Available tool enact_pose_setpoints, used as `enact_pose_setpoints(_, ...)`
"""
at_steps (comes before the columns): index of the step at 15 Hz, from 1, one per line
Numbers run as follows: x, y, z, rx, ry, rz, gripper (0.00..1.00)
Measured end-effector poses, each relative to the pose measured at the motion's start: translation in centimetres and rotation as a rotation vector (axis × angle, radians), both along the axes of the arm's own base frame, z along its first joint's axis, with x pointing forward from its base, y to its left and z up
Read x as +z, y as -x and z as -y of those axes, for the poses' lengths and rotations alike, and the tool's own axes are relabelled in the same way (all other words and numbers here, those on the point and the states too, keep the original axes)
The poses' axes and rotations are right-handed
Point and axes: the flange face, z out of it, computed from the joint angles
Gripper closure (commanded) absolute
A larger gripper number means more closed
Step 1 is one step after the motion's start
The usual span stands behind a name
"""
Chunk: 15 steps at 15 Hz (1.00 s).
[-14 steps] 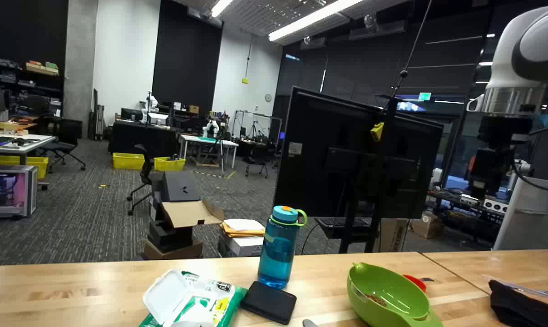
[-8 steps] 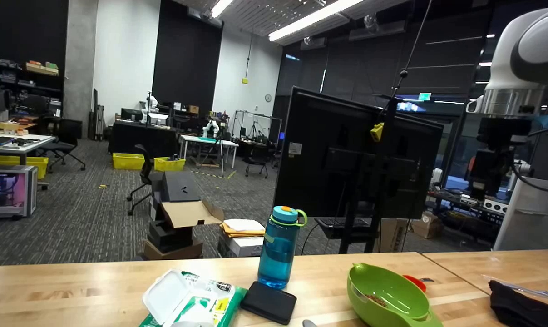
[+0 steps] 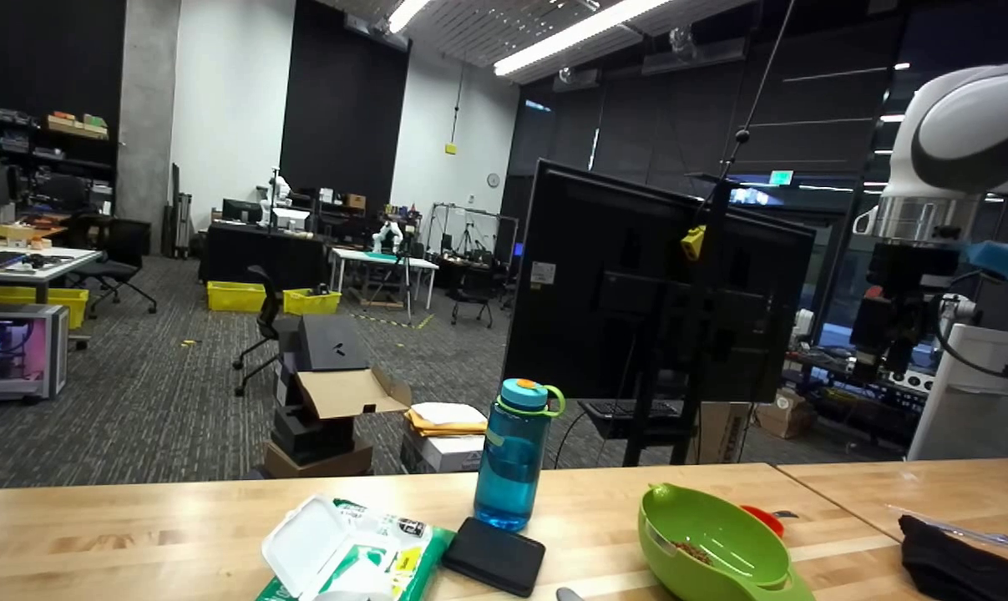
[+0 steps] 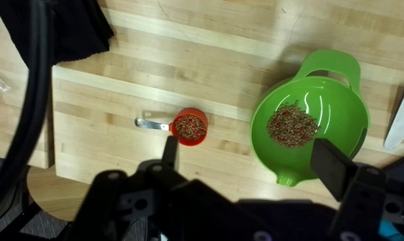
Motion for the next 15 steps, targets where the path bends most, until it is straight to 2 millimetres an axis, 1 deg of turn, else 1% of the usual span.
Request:
enact_pose_setpoints(8,-3.8,-3.9,6.9,-0.086,-0.150,0.021,0.00)
enact_pose_setpoints(10,-4.7,-4.9,8.3,-0.097,-0.188,0.026,0.00)
enact_pose_setpoints(15,-6.3,-7.4,10.9,-0.120,-0.259,0.051,0.00)
